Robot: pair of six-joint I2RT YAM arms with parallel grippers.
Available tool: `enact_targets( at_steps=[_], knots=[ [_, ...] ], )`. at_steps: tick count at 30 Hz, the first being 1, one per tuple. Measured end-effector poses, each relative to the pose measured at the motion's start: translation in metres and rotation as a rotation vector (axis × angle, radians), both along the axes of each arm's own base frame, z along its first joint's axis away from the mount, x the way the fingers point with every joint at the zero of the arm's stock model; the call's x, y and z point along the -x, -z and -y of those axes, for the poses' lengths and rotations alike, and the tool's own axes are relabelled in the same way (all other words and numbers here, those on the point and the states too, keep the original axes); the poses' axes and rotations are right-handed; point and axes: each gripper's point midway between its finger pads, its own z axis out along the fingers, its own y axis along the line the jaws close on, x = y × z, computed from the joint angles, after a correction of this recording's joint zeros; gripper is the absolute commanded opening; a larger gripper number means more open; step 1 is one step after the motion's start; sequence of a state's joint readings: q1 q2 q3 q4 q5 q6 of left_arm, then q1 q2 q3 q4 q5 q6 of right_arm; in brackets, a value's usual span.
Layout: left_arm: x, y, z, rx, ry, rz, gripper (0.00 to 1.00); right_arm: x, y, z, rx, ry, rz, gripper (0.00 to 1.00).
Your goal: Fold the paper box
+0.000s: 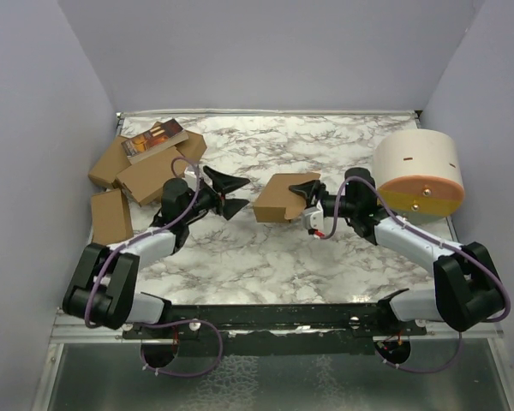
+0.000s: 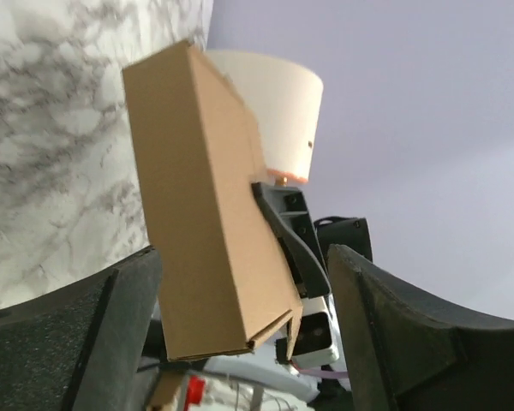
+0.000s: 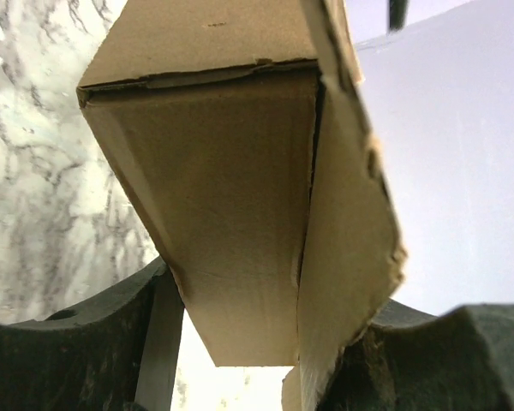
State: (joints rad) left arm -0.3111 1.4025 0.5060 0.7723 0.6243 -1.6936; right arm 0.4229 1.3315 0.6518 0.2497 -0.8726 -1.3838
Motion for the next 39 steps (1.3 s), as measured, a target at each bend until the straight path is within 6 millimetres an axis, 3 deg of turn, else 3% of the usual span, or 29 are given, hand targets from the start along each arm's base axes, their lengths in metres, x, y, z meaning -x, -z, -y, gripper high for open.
enact_targets(
  at_steps=[2,4,9,13,20,25,29,35,39],
  knots=[
    [-0.004,-0.003,-0.012,-0.051,-0.053,0.053,0.99,0.002,0.003,0.0,0.001,0.009,-0.06,0.37],
    [-0.007,-0.01,-0.026,-0.13,-0.121,0.133,0.99,0.002,0.001,0.0,-0.003,0.018,-0.122,0.36],
    [-0.008,-0.037,-0.062,-0.36,-0.295,0.391,0.99,0.001,-0.025,-0.005,-0.043,0.032,-0.263,0.36],
    [0.004,-0.06,-0.084,-0.535,-0.378,0.673,0.99,0.007,-0.05,-0.008,-0.082,0.042,-0.424,0.36],
    [0.034,-0.036,-0.097,-0.636,-0.434,1.001,0.99,0.023,-0.064,-0.006,-0.119,0.092,-0.738,0.36],
    [0.048,-0.038,-0.087,-0.585,-0.411,1.161,0.97,0.024,-0.066,-0.001,-0.127,0.117,-0.968,0.35],
    [0.059,-0.044,-0.067,-0.516,-0.337,1.267,0.96,0.021,-0.051,-0.002,-0.095,0.107,-1.179,0.35],
    [0.078,-0.011,-0.022,-0.479,-0.121,1.279,0.96,0.024,-0.028,-0.004,-0.05,0.083,-1.451,0.35],
    [0.085,-0.006,-0.004,-0.476,-0.058,1.326,0.96,0.036,-0.035,-0.005,-0.052,0.033,-1.529,0.35]
  ],
)
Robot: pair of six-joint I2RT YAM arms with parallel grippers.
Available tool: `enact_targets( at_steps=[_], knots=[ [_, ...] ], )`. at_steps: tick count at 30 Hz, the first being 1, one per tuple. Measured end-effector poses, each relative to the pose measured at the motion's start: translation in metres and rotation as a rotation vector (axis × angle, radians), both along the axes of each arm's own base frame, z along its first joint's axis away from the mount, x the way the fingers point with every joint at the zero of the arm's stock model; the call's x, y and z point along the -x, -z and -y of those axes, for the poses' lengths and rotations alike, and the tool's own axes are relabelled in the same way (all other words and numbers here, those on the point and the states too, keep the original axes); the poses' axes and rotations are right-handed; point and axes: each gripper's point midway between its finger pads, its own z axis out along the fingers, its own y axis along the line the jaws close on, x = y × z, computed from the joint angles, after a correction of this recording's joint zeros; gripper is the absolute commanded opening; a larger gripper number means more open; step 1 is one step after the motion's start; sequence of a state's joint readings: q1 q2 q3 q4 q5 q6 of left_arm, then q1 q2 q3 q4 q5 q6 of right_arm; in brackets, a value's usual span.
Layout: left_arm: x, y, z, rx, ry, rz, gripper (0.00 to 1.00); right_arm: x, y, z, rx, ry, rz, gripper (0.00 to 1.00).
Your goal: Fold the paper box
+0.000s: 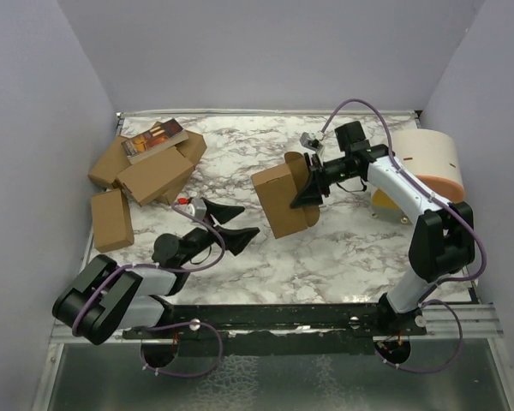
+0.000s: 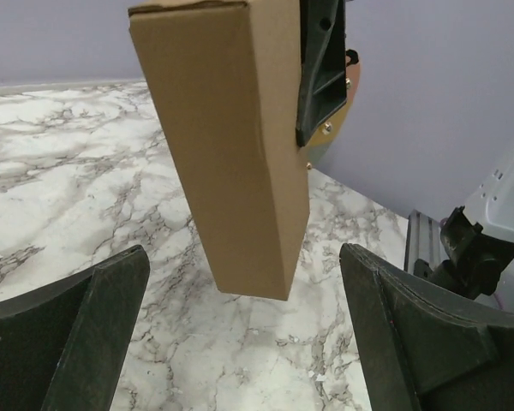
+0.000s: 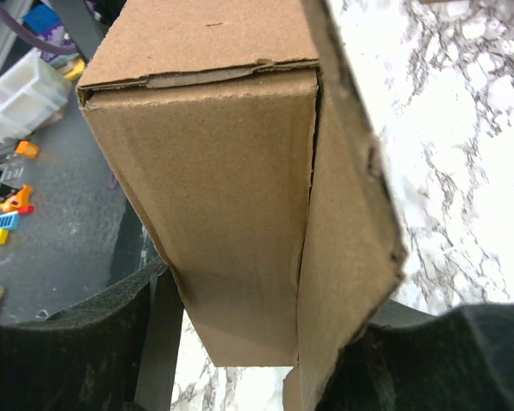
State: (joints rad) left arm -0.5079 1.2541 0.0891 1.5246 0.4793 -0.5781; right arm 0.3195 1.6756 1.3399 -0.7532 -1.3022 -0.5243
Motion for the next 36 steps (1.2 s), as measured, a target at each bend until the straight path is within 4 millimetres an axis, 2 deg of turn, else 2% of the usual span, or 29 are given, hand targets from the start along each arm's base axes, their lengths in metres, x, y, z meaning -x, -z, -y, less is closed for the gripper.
enact_targets(
  at_steps=[5,11,16,20,24,32,36],
  knots=[
    [-0.008,0.008,0.011,-0.025,0.014,-0.021,0.96,0.005,-0.01,-0.001,-0.038,-0.025,-0.019,0.35],
    [-0.014,0.019,0.029,-0.021,0.052,-0.106,0.96,0.008,-0.009,-0.003,-0.06,-0.042,-0.054,0.35],
    [-0.012,0.012,0.039,0.006,0.085,-0.121,0.95,0.009,-0.009,-0.003,-0.066,-0.047,-0.066,0.35],
    [-0.011,0.008,0.042,0.025,0.099,-0.135,0.9,0.01,-0.01,-0.003,-0.071,-0.05,-0.068,0.35],
    [-0.015,0.004,0.046,0.046,0.111,-0.158,0.8,0.01,-0.011,-0.003,-0.079,-0.055,-0.07,0.35],
    [-0.018,0.002,0.057,0.07,0.149,-0.209,0.48,0.01,-0.012,-0.003,-0.087,-0.055,-0.068,0.36],
    [-0.017,0.0,0.06,0.076,0.168,-0.217,0.36,0.009,-0.012,-0.001,-0.086,-0.049,-0.074,0.39]
  ],
)
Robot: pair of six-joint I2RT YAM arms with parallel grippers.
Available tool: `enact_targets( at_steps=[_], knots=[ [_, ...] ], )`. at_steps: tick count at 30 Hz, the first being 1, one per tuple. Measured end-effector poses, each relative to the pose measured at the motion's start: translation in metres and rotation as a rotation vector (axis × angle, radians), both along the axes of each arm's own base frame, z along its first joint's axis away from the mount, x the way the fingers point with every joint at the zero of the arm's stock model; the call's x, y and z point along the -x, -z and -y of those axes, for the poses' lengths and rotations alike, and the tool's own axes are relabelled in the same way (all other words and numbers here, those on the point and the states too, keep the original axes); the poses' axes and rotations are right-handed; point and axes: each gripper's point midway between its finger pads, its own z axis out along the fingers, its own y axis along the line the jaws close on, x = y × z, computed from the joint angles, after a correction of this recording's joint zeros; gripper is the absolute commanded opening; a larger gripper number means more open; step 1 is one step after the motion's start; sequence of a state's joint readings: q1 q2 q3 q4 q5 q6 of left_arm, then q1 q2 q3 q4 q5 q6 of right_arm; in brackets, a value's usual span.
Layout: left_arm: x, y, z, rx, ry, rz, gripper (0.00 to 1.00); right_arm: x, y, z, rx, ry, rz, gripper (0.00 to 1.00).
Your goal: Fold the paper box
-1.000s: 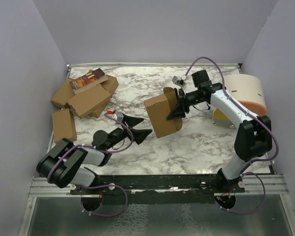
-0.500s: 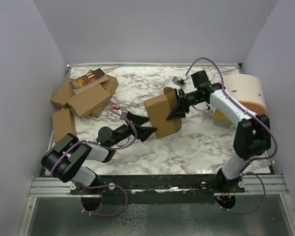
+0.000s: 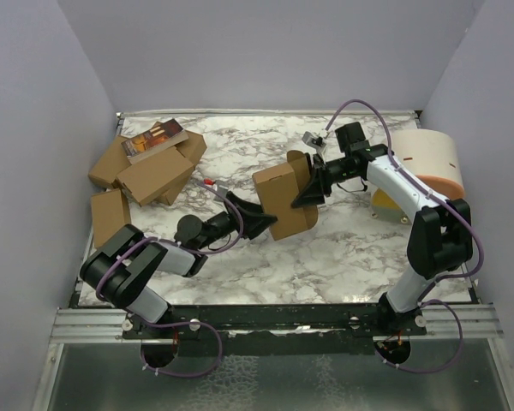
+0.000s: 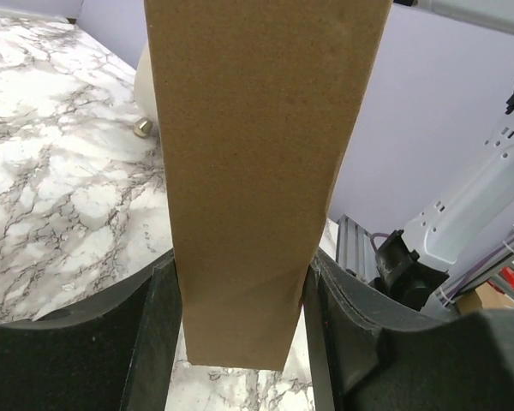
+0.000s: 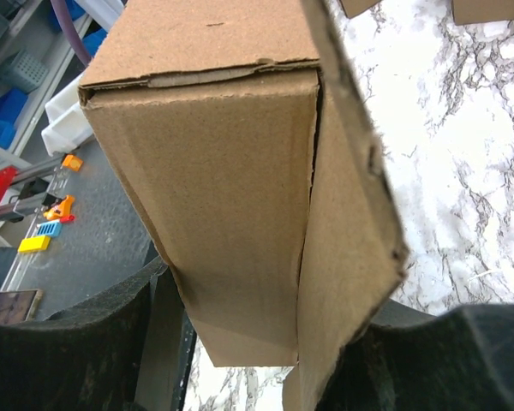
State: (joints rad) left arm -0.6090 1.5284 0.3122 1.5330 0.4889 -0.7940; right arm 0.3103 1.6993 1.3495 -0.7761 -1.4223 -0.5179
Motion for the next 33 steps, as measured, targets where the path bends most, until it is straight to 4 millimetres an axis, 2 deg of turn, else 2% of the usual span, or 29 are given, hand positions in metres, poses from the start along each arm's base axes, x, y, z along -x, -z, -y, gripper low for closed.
enact_targets(
  at_steps=[3,8,14,17,20,22,24,26,33],
  knots=[
    [0.001,0.001,0.001,0.001,0.009,-0.007,0.31,0.0,0.0,0.0,0.002,0.002,-0.006,0.45],
    [0.001,0.001,0.001,0.003,0.013,-0.016,0.27,0.0,0.002,0.0,0.012,0.009,-0.017,0.74],
    [0.0,0.004,-0.005,0.003,-0.001,-0.032,0.25,-0.004,-0.004,0.008,0.026,0.044,0.018,0.79],
    [-0.002,0.007,-0.012,0.003,-0.02,-0.05,0.25,-0.017,-0.015,0.03,0.014,0.116,0.058,0.78],
    [-0.004,0.007,-0.019,0.013,-0.035,-0.071,0.25,-0.029,-0.023,0.053,0.008,0.186,0.092,0.7],
    [-0.006,0.006,-0.021,0.018,-0.042,-0.076,0.25,-0.035,-0.026,0.064,0.021,0.232,0.125,0.5],
    [-0.006,0.006,-0.022,0.023,-0.037,-0.085,0.24,-0.037,-0.024,0.067,0.051,0.27,0.164,0.26],
    [-0.004,0.005,-0.022,0.028,-0.024,-0.096,0.24,-0.036,-0.017,0.07,0.095,0.323,0.19,0.1],
    [0.002,0.001,-0.018,0.042,0.028,-0.121,0.24,-0.058,0.017,0.068,0.227,0.449,0.209,0.04]
  ],
)
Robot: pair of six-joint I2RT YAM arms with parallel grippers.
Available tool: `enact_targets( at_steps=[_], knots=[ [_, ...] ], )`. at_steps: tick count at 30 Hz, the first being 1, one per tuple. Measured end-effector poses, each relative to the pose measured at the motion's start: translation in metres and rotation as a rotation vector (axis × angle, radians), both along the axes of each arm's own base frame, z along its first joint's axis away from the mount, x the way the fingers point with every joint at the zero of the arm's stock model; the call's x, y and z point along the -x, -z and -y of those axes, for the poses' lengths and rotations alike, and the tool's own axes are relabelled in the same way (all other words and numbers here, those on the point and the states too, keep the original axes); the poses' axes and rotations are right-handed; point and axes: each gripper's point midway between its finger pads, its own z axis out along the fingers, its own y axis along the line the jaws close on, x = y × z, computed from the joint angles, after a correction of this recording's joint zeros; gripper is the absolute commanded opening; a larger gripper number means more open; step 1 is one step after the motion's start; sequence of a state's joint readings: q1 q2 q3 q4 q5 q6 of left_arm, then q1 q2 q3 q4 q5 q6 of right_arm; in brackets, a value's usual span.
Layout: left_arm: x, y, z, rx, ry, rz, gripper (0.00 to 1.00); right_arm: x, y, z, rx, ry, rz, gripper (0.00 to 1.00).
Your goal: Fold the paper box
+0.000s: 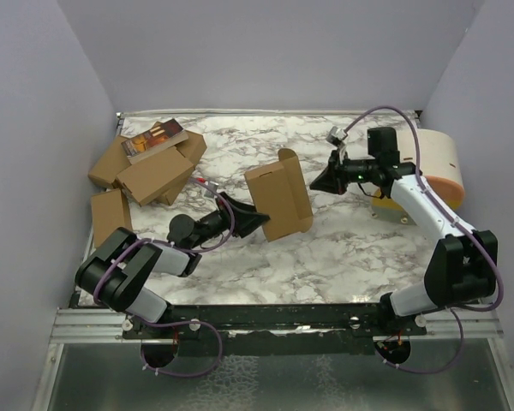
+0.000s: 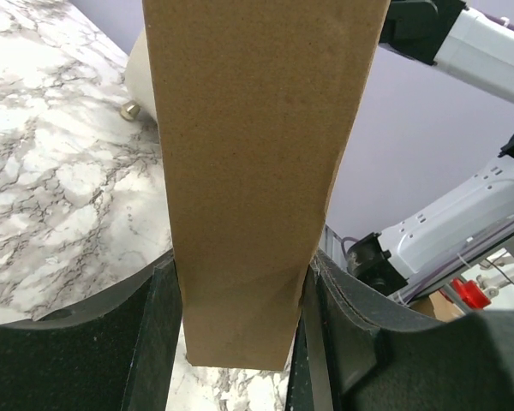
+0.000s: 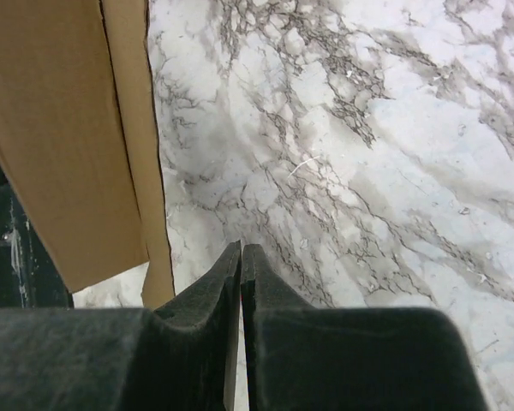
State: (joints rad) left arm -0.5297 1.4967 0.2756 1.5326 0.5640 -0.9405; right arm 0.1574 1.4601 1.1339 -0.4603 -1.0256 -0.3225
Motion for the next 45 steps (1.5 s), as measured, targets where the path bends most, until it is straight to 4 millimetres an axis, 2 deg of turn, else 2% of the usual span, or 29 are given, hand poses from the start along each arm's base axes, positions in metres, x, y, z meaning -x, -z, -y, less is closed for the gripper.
enact_targets(
  at_steps=[6,15,24,34,38,42,45],
  knots=[
    [-0.001,-0.005,0.002,0.014,0.012,-0.003,0.22,0.005,0.013,-0.024,0.059,-0.025,0.021,0.02],
    [-0.018,0.014,0.008,-0.008,-0.007,-0.069,0.2,0.025,0.019,-0.044,0.14,-0.045,0.118,0.01],
    [-0.032,0.016,0.01,-0.003,-0.041,-0.079,0.2,0.014,0.028,-0.056,0.268,0.018,0.233,0.01],
    [-0.039,0.035,0.013,-0.02,-0.015,-0.149,0.2,0.009,0.045,-0.05,0.356,0.046,0.251,0.08],
    [-0.04,0.033,0.005,-0.019,-0.014,-0.15,0.2,0.001,0.042,-0.041,0.338,0.084,0.231,0.09],
    [-0.036,0.025,0.0,-0.011,0.003,-0.131,0.2,-0.015,0.036,-0.024,0.327,0.16,0.236,0.09],
    [-0.031,0.024,0.001,-0.012,0.031,-0.133,0.2,-0.021,0.031,-0.023,0.314,0.183,0.237,0.09]
  ],
)
